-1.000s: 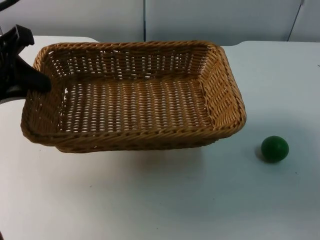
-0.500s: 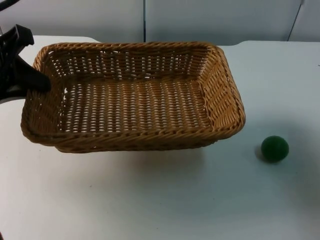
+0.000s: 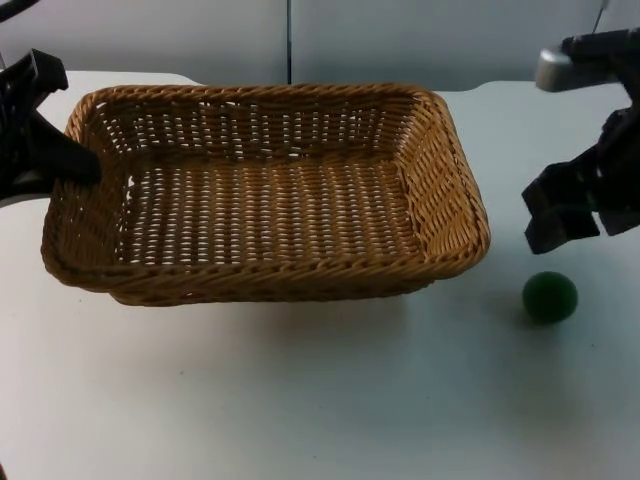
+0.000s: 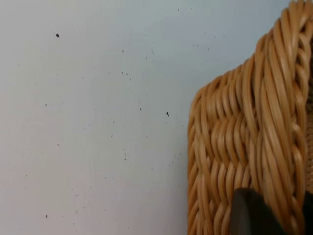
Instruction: Pick up the basket with the left hand and place the ball into the basket with the right hand.
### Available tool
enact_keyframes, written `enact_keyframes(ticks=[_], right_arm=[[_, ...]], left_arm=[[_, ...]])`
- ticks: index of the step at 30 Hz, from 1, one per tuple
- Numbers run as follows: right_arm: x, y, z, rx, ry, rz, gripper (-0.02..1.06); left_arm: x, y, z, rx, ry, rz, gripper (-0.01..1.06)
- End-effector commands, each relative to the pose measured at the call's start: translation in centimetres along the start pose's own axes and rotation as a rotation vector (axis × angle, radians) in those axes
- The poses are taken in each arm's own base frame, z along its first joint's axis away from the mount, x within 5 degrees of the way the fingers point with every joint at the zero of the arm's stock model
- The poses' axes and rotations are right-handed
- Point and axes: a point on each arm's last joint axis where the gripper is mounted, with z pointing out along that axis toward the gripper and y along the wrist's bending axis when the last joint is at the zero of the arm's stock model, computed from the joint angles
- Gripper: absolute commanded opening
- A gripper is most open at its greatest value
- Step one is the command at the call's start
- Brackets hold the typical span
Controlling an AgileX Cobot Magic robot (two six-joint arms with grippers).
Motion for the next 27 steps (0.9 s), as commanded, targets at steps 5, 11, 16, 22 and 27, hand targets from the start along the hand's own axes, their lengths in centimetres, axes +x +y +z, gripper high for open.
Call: enact_keyframes(ticks=[5,11,16,22,27], right_arm=[[0.3,0.6,3.0,-0.008,0.044,0.014,0.69],[0.7,0.6,4.9,-0.009,0.058,0.014,0.68],[0.9,0.7,5.6,-0.009,0.069,0.018,0.67],[1.5,0.7,6.9,-0.009,0.116,0.04,0.49],[-1.1,-0.8,4.8,0.031,0.073,0.005,0.0]], left_arm=[[-0.1,-0.5,-0.3,0.041,-0.011,-0.017,0.0],[-0.1,-0.5,-0.3,0.041,-0.011,-0.017,0.0],[-0.1,-0.5,-0.3,0.039,-0.011,-0.017,0.0],[-0.1,-0.5,-0.3,0.039,-0.011,-0.017,0.0],[-0.1,-0.5,-0.3,0.036,-0.012,-0.017,0.0]])
